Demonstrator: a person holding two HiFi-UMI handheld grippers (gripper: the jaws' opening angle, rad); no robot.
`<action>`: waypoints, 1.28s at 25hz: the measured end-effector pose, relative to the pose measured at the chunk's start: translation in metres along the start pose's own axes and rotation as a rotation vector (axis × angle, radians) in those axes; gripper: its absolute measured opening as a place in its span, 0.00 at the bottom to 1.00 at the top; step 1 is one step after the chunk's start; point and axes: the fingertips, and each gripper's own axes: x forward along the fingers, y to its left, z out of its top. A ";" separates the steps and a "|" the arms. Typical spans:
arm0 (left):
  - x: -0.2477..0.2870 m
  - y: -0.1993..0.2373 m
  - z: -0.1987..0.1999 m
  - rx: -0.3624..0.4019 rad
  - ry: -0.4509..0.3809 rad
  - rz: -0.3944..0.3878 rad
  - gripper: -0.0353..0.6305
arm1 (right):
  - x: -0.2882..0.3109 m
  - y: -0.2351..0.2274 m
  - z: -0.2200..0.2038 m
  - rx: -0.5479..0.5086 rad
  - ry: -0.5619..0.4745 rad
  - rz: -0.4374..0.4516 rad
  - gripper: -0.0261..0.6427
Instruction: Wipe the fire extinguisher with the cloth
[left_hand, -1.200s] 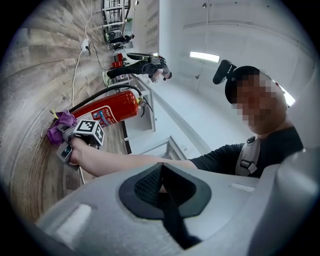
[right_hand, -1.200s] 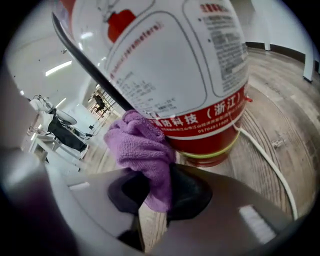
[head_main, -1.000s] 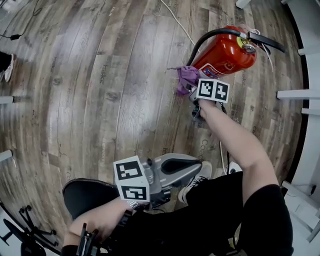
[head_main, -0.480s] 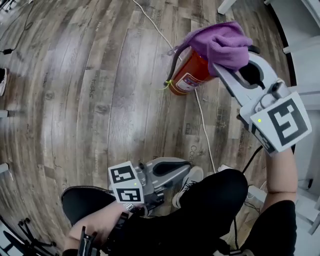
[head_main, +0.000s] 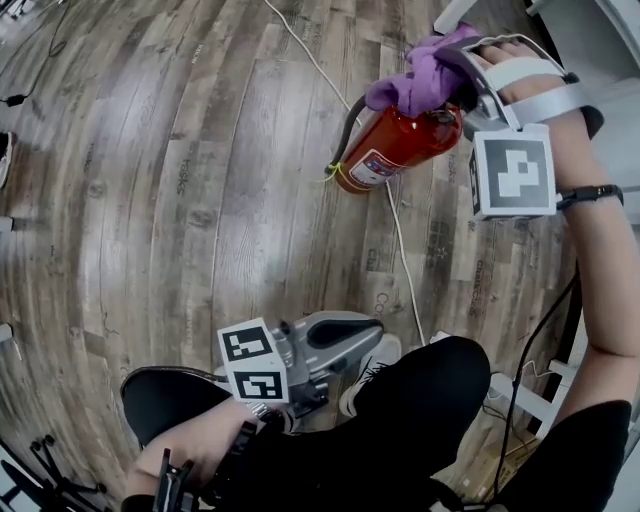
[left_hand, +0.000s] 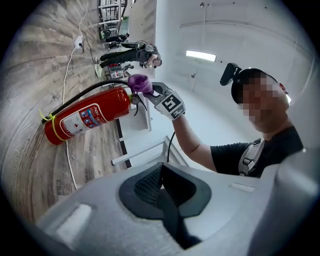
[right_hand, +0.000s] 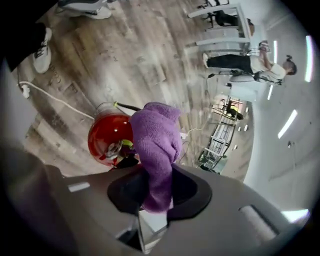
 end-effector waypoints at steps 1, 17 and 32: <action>0.000 0.000 0.000 -0.004 0.000 -0.001 0.05 | 0.003 0.003 -0.001 -0.058 0.001 0.015 0.17; 0.012 0.020 -0.005 -0.047 0.019 0.020 0.05 | -0.012 0.071 -0.092 0.060 0.048 0.096 0.16; 0.010 0.039 -0.027 -0.073 0.043 0.103 0.05 | 0.084 0.202 -0.059 1.714 -0.384 0.144 0.17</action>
